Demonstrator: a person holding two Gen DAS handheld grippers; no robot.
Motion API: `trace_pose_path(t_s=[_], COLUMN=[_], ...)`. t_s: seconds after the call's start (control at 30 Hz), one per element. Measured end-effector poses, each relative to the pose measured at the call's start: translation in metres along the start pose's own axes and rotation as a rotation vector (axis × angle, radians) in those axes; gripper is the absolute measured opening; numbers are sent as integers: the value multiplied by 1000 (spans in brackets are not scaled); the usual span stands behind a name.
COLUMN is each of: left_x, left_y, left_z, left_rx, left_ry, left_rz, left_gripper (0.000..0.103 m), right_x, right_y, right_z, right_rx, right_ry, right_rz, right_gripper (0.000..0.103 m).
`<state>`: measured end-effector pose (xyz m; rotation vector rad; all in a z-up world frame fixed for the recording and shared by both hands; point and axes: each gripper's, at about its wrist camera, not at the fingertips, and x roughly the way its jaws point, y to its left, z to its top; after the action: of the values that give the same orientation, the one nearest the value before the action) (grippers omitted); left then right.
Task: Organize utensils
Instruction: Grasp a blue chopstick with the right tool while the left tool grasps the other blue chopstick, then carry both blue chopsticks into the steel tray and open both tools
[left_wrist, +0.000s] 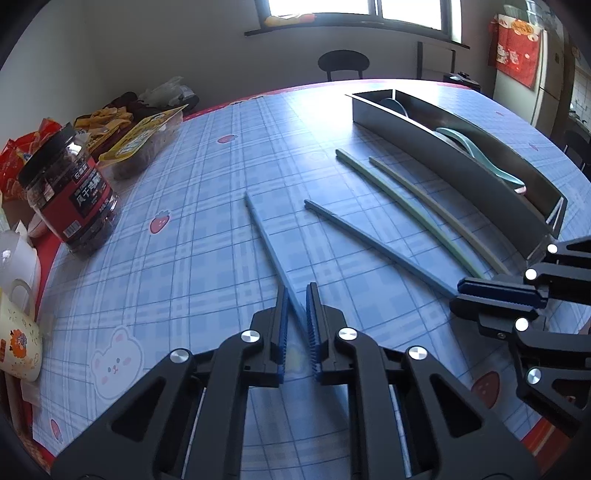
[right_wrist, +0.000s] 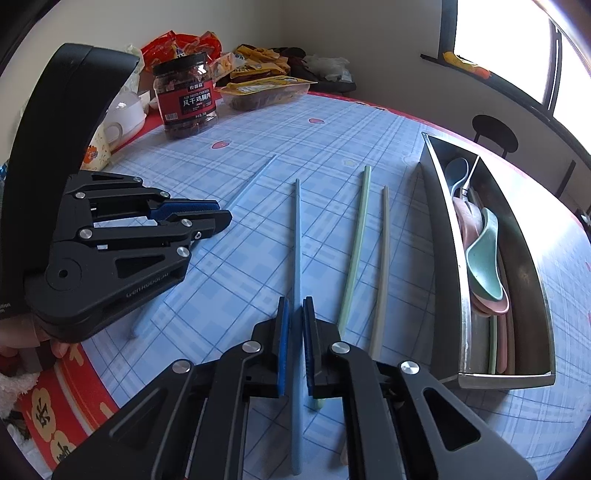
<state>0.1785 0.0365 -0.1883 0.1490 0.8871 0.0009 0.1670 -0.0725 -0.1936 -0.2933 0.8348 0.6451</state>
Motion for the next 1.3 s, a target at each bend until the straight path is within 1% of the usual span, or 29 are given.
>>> trace_pose_path(t_s=[0.03,0.1,0.17,0.23,0.33,0.4,0.57,0.67,0.77,0.9,1.0,1.1,1.13,1.2,1.27,1.3], left_x=[0,0,-2,-4,-8,-14,-35,-42,-45,-48,-45,-43,-44,-47,-53,-56], left_y=[3,13,28,47,75,84,80,88,95,94,95,99,100,102,96,91], left_z=[0,0,-3,-8,-17,-22,-27,-31,-34,-34,-32,-30,-29,-24,-15,-10], left_rx=[-15,-65,-146,-243,-385,-433,-417,-457,-493,-481,-485,-509,-524,-545,-537,-528], left_ry=[0,-2,-10,-27,-71,-109,-217,-256,-276,-287,-268,-249,-250,-257,-266,-270], left_rz=[-4,-37,-94,-167,-254,-265,-234,-246,-257,-275,-285,-287,-300,-326,-324,-322], left_gripper=[11,10,10,10,10,10,10,10,10,10,10,10,10,10,10,10], right_x=[0,0,0,0,-1,-4,-14,-23,-33,-38,-40,-42,-45,-51,-59,-64], right_y=[0,1,0,0,-1,-4,-11,-16,-19,-29,-42,-52,-57,-66,-76,-81], right_z=[0,0,1,1,0,0,-2,-4,-6,-7,-9,-8,-5,0,8,13], right_rx=[-2,0,3,7,19,27,66,96,109,149,229,278,297,312,308,298], right_ry=[0,-1,-1,-2,-6,-19,-74,-127,-182,-213,-229,-226,-235,-251,-273,-287], right_rz=[-1,0,3,8,11,14,26,26,32,55,114,157,181,202,209,199], right_gripper=[7,7,7,7,6,6,6,6,6,6,6,6,6,6,6,6])
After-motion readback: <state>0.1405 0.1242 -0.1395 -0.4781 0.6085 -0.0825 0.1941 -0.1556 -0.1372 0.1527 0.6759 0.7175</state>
